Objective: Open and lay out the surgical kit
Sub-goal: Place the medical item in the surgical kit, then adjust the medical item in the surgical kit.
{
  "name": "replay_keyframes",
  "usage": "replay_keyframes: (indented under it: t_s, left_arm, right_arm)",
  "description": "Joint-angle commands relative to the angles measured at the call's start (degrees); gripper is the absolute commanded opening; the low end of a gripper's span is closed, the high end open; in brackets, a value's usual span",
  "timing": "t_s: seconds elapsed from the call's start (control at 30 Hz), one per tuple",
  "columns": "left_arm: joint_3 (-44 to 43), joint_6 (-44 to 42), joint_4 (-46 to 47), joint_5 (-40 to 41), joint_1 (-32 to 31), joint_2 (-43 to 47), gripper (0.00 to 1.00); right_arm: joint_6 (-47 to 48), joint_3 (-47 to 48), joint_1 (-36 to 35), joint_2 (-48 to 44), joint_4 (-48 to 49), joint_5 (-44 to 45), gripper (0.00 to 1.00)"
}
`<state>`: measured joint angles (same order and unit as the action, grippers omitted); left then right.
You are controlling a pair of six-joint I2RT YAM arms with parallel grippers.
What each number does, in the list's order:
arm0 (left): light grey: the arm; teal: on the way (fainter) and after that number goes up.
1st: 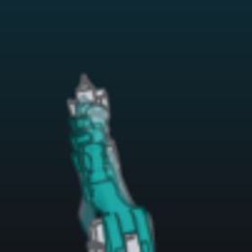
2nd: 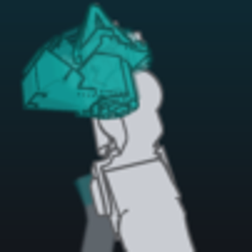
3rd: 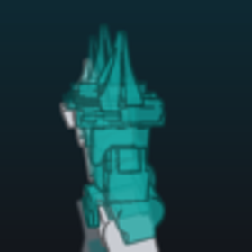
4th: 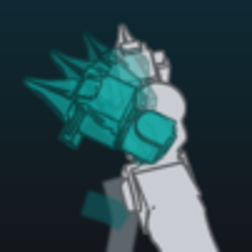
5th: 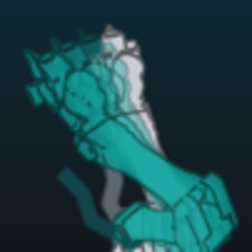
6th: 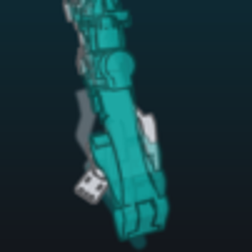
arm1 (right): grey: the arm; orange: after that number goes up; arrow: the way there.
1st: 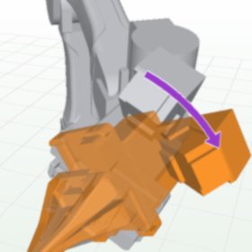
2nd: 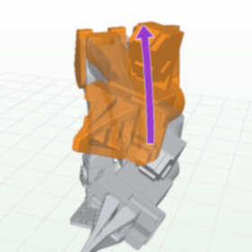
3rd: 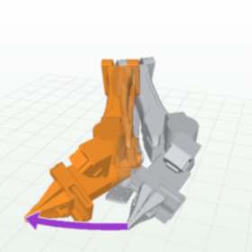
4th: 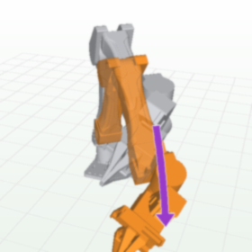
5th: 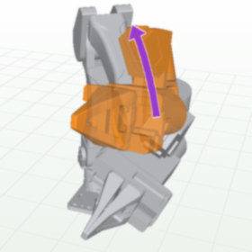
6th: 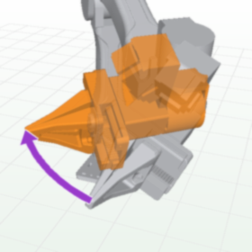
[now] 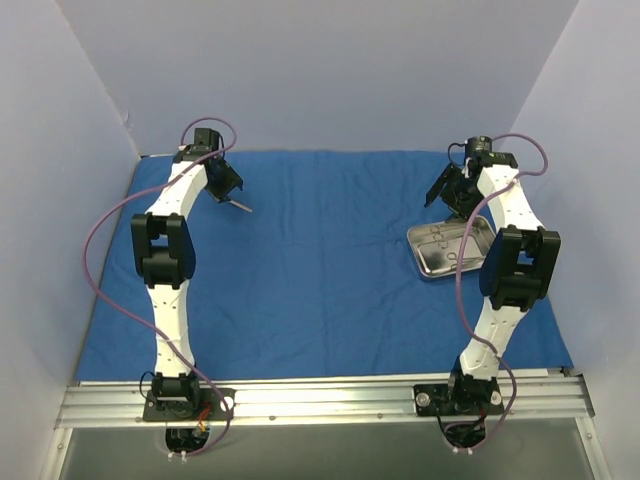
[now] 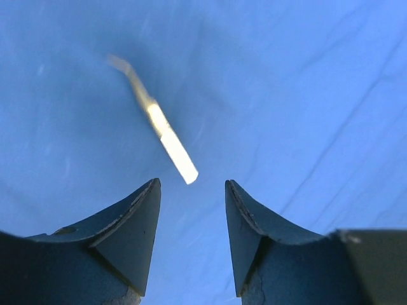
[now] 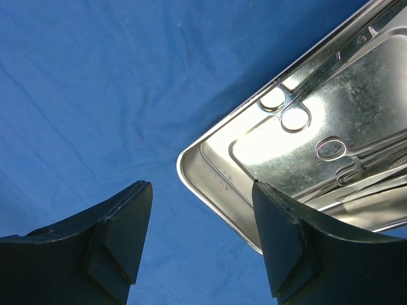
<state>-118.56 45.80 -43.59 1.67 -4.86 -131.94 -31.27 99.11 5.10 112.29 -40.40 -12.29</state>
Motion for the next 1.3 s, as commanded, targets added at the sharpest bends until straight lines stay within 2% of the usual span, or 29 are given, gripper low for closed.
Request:
replay_keyframes:
  t_s: [0.0, 0.2, 0.3, 0.43, 0.9, 1.07, 1.27]
  left_arm:
    - [-7.0, -1.1, 0.4, -1.7, 0.6, -5.1, 0.53]
    - [-17.0, -1.2, -5.3, 1.2, 0.6, -10.0, 0.52]
    - [-19.2, -0.9, -7.2, 2.5, 0.6, -11.5, 0.52]
    - [-19.8, 0.6, -9.9, 3.3, 0.6, -12.6, 0.52]
    - [-19.3, 1.9, -10.6, 3.6, 0.5, -14.5, 0.51]
    - [-22.1, 1.8, -11.3, 3.8, 0.6, -17.4, 0.48]
    - [-25.2, 1.3, -13.0, 3.9, 0.7, -19.4, 0.39]
  right_arm:
    - [-0.9, 0.7, -0.5, -2.1, -2.1, 1.0, 0.64]
    - [-0.2, 0.3, -0.5, -2.0, -2.1, 1.0, 0.64]
    - [0.2, 0.0, -0.4, -1.7, -2.0, 1.0, 0.64]
    - [0.9, -0.1, -0.3, -1.3, -2.1, 0.9, 0.64]
    - [2.3, -0.8, 0.7, -0.3, -1.5, -0.1, 0.64]
    - [2.8, -1.2, 1.0, -0.2, -1.6, -0.3, 0.64]
    - [3.0, -1.4, 1.1, -0.1, -1.5, -0.4, 0.64]
